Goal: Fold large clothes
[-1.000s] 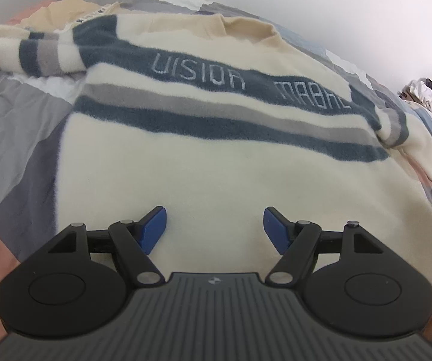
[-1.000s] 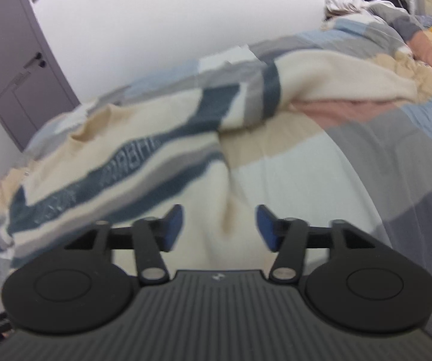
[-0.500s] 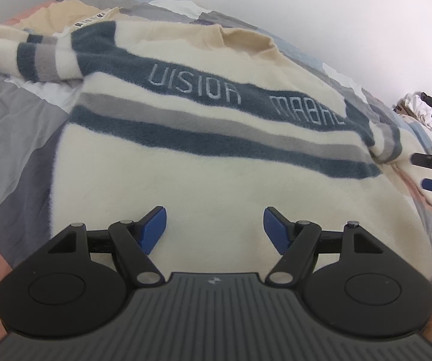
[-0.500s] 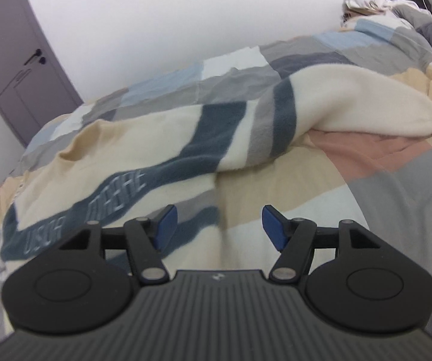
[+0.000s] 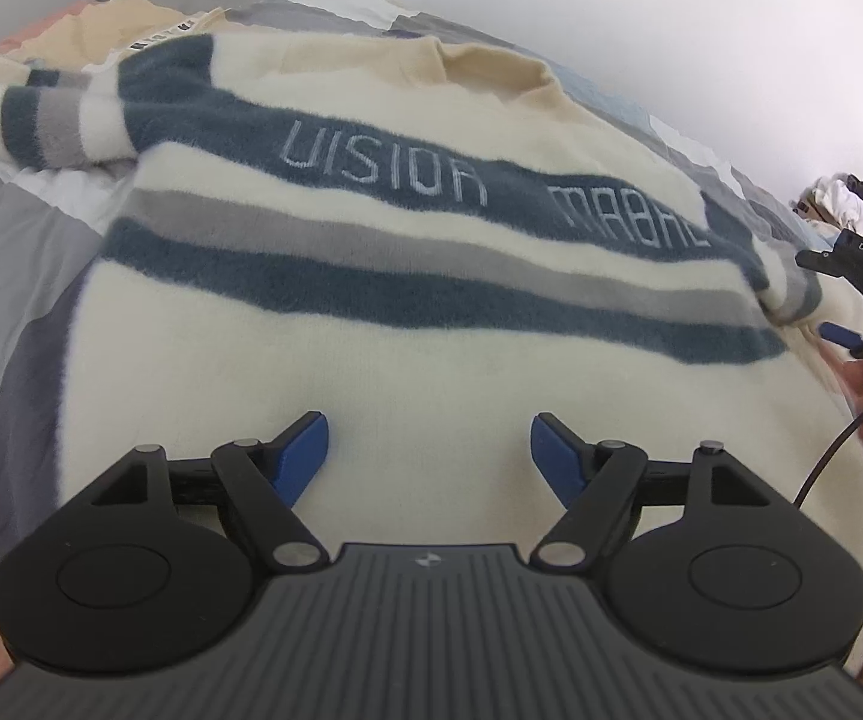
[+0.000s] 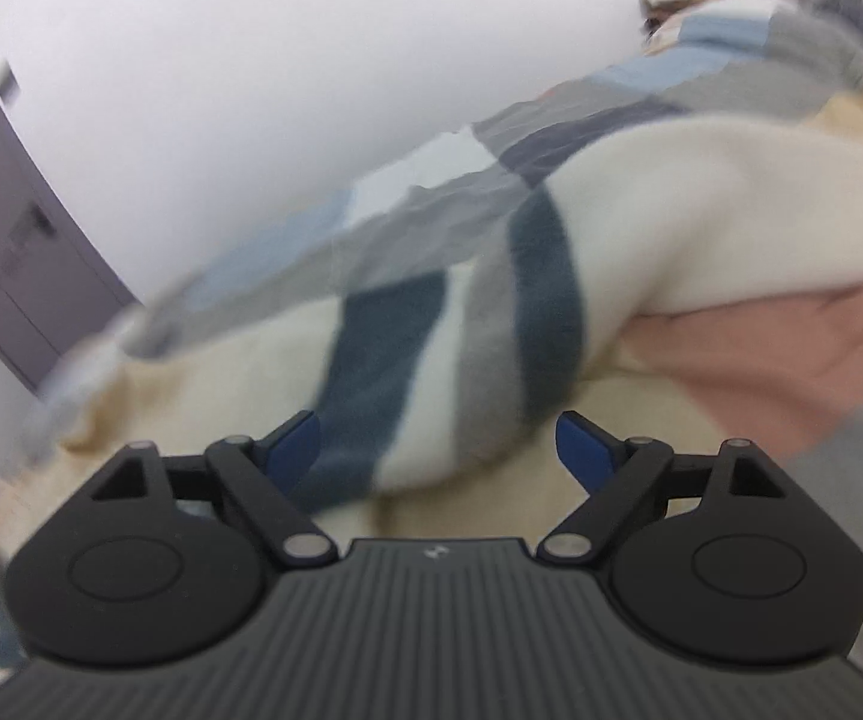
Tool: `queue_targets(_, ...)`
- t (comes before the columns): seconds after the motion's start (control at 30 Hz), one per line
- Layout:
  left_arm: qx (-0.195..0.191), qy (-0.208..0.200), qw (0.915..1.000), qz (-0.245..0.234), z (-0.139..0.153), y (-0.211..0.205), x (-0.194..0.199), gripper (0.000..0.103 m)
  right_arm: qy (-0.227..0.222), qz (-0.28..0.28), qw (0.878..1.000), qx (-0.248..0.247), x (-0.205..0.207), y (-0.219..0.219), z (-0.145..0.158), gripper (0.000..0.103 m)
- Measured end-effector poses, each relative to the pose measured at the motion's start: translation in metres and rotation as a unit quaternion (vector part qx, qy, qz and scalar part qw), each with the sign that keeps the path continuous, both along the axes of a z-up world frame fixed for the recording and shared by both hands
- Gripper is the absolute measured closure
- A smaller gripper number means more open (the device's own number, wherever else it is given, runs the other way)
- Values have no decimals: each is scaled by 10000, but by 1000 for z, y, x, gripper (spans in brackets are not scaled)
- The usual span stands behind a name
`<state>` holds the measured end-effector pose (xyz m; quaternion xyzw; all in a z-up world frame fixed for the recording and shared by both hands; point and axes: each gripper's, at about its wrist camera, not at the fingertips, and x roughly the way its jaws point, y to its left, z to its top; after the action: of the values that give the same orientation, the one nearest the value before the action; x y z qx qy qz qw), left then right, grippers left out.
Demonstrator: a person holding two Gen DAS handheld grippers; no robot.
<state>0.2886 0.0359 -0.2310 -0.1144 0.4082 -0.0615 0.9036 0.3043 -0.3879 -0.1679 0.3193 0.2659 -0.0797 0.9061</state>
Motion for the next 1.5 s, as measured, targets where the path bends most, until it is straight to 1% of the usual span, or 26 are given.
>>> queue_targets(0.07,-21,-42,10000,29,-1,-1,2,22,-78,-330,9985,419,1,-13,-17,16)
queue_targets(0.13,-25,-74,10000,59,-2,-2,5,22,-60,-710,9936,872,3,-28,-37,16)
queue_targets(0.17,-45,-94,9999,77,-2,-2,5,22,-103,-838,9904,1097,4,-37,-47,16)
queue_targets(0.2,-82,-116,9999,95,-2,-1,5,22,-246,-917,9878,1234,5,-44,-53,16)
queue_targets(0.27,-162,-146,9997,126,-3,0,4,22,-541,-1015,9854,1255,10,-54,-56,15)
queue_targets(0.3,-236,-181,9995,140,-2,2,4,20,-618,-1046,9850,1229,15,-59,-56,15)
queue_targets(0.4,-510,-276,9981,228,-4,6,7,20,-757,-1185,9836,1133,27,-71,-56,16)
queue_targets(0.5,-614,-297,9973,279,-7,7,11,20,-872,-1319,9832,908,37,-89,-56,16)
queue_targets(0.7,-567,-401,9973,258,-11,3,14,16,-1092,-1369,9796,988,55,-127,-59,16)
queue_targets(0.83,-518,-451,9973,273,-13,2,14,16,-1360,-1608,9718,1063,57,-150,-58,16)
queue_targets(0.97,-558,-465,9968,326,-14,3,15,16,-1593,-1861,9623,1182,55,-163,-57,17)
queue_targets(1.03,-546,-463,9968,345,-14,2,16,16,-1530,-1878,9649,1010,57,-163,-49,22)
queue_targets(1.07,-532,-462,9969,349,-13,2,16,16,-1472,-1865,9675,866,59,-161,-43,31)
queue_targets(1.1,-520,-456,9970,350,-13,1,15,16,-1446,-1842,9695,725,58,-156,-36,46)
queue_targets(1.13,-513,-452,9970,351,-12,1,15,16,-1414,-1802,9718,562,56,-151,-27,54)
queue_targets(1.17,-504,-452,9971,350,-12,1,15,16,-1358,-1761,9744,343,55,-145,-16,73)
queue_targets(1.2,-492,-445,9972,349,-11,2,15,16,-1300,-1724,9764,75,53,-139,-3,83)
queue_targets(1.23,-480,-439,9973,348,-10,2,14,16,-1239,-1699,9774,-212,50,-131,9,84)
queue_targets(1.27,-466,-434,9974,348,-9,2,13,16,-1244,-1635,9777,-433,48,-124,22,86)
queue_targets(1.3,-444,-425,9975,352,-7,2,13,16,-1295,-1552,9775,-601,45,-116,36,89)
queue_targets(1.37,-404,-418,9976,381,-4,3,11,16,-1377,-1398,9764,-905,40,-100,61,90)
queue_targets(1.5,-378,-480,9969,495,6,12,5,16,-1586,-912,9687,-1676,26,-52,116,92)
